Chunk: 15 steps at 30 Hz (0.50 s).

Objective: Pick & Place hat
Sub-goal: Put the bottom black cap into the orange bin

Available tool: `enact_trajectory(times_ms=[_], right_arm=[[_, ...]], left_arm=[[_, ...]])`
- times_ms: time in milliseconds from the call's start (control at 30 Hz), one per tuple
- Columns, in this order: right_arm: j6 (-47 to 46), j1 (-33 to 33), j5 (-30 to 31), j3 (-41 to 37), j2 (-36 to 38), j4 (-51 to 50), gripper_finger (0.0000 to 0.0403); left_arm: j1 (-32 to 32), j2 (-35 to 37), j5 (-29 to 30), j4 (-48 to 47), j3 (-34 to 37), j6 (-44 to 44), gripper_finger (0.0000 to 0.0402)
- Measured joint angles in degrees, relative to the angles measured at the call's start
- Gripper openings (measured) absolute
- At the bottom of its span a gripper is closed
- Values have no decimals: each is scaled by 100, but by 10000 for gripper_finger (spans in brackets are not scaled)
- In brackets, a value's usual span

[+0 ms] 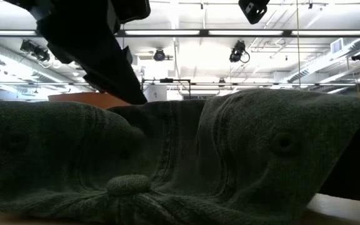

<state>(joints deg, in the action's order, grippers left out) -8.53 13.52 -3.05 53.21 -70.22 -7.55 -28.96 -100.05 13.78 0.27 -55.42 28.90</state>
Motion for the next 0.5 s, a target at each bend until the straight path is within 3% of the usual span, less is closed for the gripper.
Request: enact_trajectory(times_ms=[167,500], right_arm=[[0,0,0,0,0,-13,135],[2,0,2,0,0,-26,135]], left_arm=[[-97,-168,559,41,0,-258,177],[-162,-201,617,200,0,-350,177]])
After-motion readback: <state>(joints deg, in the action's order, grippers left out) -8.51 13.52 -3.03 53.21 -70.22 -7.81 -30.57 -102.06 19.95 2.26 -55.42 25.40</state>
